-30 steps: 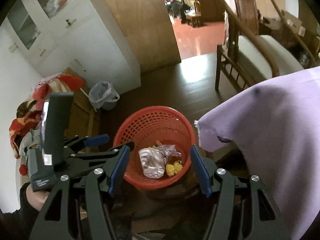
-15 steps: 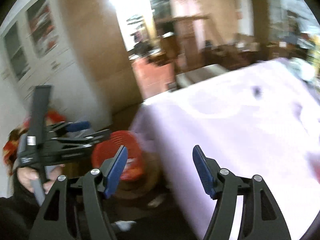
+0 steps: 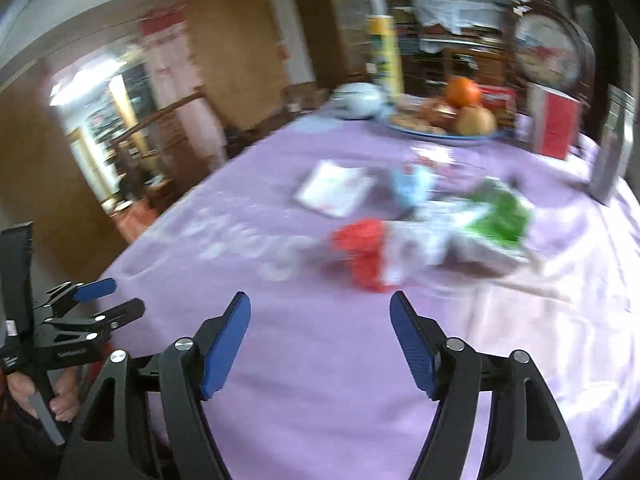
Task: Collect trash
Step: 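Move both open tools back over the table, then grasp the crumpled white plastic bag with the right gripper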
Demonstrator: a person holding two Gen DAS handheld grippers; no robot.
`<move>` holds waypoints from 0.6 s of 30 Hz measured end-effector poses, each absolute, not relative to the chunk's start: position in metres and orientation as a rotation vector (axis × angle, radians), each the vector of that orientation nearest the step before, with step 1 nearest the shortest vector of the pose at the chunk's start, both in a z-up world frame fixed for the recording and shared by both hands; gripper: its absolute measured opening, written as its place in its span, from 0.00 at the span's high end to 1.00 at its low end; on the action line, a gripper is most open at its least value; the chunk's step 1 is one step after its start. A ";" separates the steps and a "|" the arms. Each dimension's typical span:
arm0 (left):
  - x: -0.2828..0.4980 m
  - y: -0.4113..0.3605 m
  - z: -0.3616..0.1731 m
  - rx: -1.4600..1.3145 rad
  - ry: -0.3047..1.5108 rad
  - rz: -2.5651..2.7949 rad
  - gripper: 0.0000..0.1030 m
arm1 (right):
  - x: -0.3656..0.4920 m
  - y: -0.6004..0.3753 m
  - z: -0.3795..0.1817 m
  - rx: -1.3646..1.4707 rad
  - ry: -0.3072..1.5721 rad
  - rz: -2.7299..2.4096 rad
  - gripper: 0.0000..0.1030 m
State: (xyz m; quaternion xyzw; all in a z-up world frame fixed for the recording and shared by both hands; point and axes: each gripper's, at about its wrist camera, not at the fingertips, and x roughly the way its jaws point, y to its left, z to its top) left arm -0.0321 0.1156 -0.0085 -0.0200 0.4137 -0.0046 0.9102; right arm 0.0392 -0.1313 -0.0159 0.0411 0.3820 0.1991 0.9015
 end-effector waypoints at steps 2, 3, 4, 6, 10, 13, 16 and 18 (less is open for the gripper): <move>-0.012 0.096 -0.008 -0.019 0.870 -0.061 0.18 | 0.048 -0.146 -0.023 0.120 0.818 0.386 0.30; -0.002 0.085 -0.008 -0.005 0.874 -0.097 0.18 | 0.056 -0.153 -0.027 0.148 0.838 0.377 0.30; 0.009 0.075 -0.007 0.001 0.878 -0.124 0.18 | 0.058 -0.157 -0.028 0.173 0.851 0.373 0.30; 0.030 0.057 -0.008 0.019 0.886 -0.165 0.17 | 0.069 -0.168 -0.033 0.247 0.882 0.354 0.30; 0.065 0.032 -0.019 0.054 0.892 -0.157 0.16 | 0.098 -0.170 -0.039 0.344 0.931 0.354 0.30; 0.075 0.027 -0.031 0.038 0.921 -0.174 0.16 | 0.115 -0.162 -0.044 0.357 0.970 0.375 0.30; 0.075 0.025 -0.036 0.029 0.937 -0.198 0.16 | 0.130 -0.152 -0.048 0.335 0.991 0.358 0.31; 0.074 0.024 -0.037 0.042 0.941 -0.201 0.16 | 0.142 -0.147 -0.055 0.341 1.027 0.348 0.33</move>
